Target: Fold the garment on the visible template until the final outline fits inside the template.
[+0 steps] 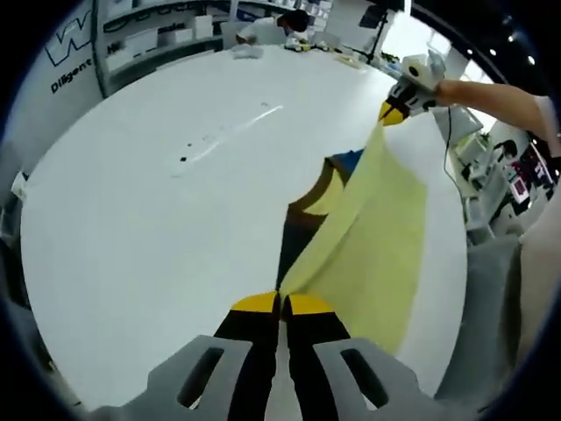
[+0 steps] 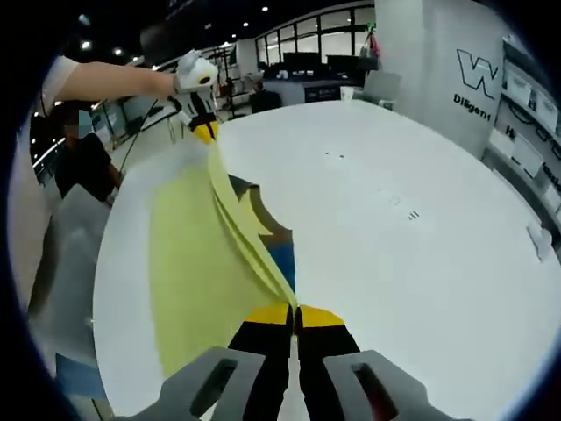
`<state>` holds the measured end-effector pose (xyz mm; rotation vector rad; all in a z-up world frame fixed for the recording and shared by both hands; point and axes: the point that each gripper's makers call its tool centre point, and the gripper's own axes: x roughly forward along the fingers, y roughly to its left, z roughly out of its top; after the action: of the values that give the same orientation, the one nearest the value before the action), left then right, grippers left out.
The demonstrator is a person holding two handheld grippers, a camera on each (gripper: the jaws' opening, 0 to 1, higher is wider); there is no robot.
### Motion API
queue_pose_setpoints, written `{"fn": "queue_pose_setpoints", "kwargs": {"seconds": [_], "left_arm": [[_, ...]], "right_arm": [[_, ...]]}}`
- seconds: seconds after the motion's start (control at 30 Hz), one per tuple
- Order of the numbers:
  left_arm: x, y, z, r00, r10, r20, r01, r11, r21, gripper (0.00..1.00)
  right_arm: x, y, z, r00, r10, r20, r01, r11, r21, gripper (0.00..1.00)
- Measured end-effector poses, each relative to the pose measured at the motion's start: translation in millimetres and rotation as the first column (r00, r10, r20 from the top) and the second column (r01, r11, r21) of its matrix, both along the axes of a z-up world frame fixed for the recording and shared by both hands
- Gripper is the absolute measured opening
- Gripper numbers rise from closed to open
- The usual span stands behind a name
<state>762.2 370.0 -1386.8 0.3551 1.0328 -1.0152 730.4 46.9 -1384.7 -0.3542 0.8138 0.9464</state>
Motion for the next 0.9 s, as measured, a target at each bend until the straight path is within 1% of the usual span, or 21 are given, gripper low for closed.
{"fn": "queue_pose_setpoints", "kwargs": {"seconds": [0.03, 0.07, 0.23, 0.3, 0.33, 0.37, 0.4, 0.43, 0.47, 0.53, 0.6, 0.63, 0.67, 0.7, 0.77, 0.8, 0.83, 0.87, 0.9], "left_arm": [[3.4, 0.0, -3.6, 1.000, 0.027, -0.014, -0.027, 1.000, -0.008, 0.01], [5.5, 0.5, -6.7, 0.999, 0.039, -0.021, -0.039, 0.999, -0.009, 0.01], [14.6, -1.3, -19.3, 0.997, 0.078, -0.026, -0.078, 0.997, -0.015, 0.01], [16.9, -1.7, -21.0, 0.996, 0.082, -0.017, -0.083, 0.996, -0.016, 0.02], [18.1, -1.7, -21.1, 0.995, 0.094, -0.012, -0.094, 0.995, -0.020, 0.00], [22.3, 1.6, -22.3, 0.993, 0.115, 0.008, -0.114, 0.993, -0.013, 0.01], [24.9, 3.7, -23.0, 0.992, 0.127, 0.022, -0.127, 0.992, -0.009, 0.02], [28.1, 6.5, -22.9, 0.988, 0.147, 0.044, -0.147, 0.989, -0.013, 0.04], [25.3, 8.1, -22.8, 0.989, 0.143, 0.037, -0.142, 0.990, -0.018, 0.06], [22.0, 14.2, -23.9, 0.986, 0.161, 0.030, -0.161, 0.987, -0.015, 0.06], [16.6, 20.6, -25.2, 0.985, 0.167, 0.032, -0.167, 0.986, -0.007, 0.05], [11.8, 21.9, -24.4, 0.985, 0.170, 0.025, -0.170, 0.985, -0.011, 0.05], [7.2, 23.1, -24.0, 0.984, 0.175, 0.017, -0.175, 0.985, -0.014, 0.06], [2.4, 24.3, -23.5, 0.984, 0.179, 0.014, -0.178, 0.984, -0.016, 0.06], [-12.3, 25.4, -21.0, 0.984, 0.180, 0.008, -0.180, 0.983, -0.038, 0.09], [-18.1, 26.5, -20.6, 0.983, 0.183, 0.006, -0.182, 0.982, -0.044, 0.11], [-29.0, 28.0, -20.0, 0.982, 0.189, 0.001, -0.189, 0.980, -0.056, 0.14], [-35.3, 28.7, -19.8, 0.981, 0.192, -0.005, -0.192, 0.979, -0.061, 0.16], [-46.1, 30.1, -19.4, 0.980, 0.198, -0.009, -0.198, 0.977, -0.076, 0.18]], "right_arm": [[1.9, -0.3, -3.2, 1.000, -0.004, -0.008, 0.004, 1.000, -0.002, 0.00], [3.4, -0.8, -5.9, 1.000, -0.006, -0.012, 0.006, 1.000, -0.005, 0.00], [13.1, -2.6, -17.6, 0.999, -0.037, -0.032, 0.036, 0.999, -0.015, 0.00], [15.4, -1.5, -20.8, 0.999, -0.044, -0.033, 0.043, 0.999, -0.016, 0.00], [17.3, -1.3, -21.9, 0.999, -0.043, -0.010, 0.043, 0.999, -0.023, 0.00], [21.1, -1.5, -20.8, 0.999, -0.039, 0.025, 0.039, 0.999, -0.025, 0.00], [21.5, -4.1, -22.1, 0.997, -0.072, 0.012, 0.072, 0.997, -0.022, 0.00], [21.8, -5.8, -22.7, 0.996, -0.092, 0.009, 0.092, 0.996, -0.017, 0.04], [22.2, -8.9, -23.7, 0.995, -0.095, 0.021, 0.095, 0.995, -0.018, 0.08], [18.6, -13.6, -24.9, 0.993, -0.115, 0.023, 0.115, 0.993, -0.027, 0.11], [10.6, -15.0, -24.4, 0.992, -0.127, 0.025, 0.127, 0.992, -0.018, 0.09], [7.0, -16.0, -24.4, 0.990, -0.136, 0.025, 0.137, 0.990, -0.017, 0.09], [2.6, -15.4, -24.1, 0.988, -0.152, 0.019, 0.153, 0.988, -0.001, 0.09], [-5.5, -12.7, -22.8, 0.985, -0.175, 0.011, 0.174, 0.984, 0.032, 0.09], [-22.4, -11.7, -23.3, 0.984, -0.179, 0.013, 0.179, 0.983, 0.040, 0.10], [-30.1, -10.6, -23.8, 0.982, -0.187, 0.005, 0.187, 0.981, 0.052, 0.11], [-41.1, -8.6, -23.4, 0.982, -0.191, 0.001, 0.191, 0.979, 0.071, 0.11], [-47.8, -8.7, -23.9, 0.981, -0.194, -0.001, 0.194, 0.978, 0.078, 0.12], [-54.9, -8.9, -24.6, 0.979, -0.203, -0.008, 0.203, 0.976, 0.084, 0.12]]}}
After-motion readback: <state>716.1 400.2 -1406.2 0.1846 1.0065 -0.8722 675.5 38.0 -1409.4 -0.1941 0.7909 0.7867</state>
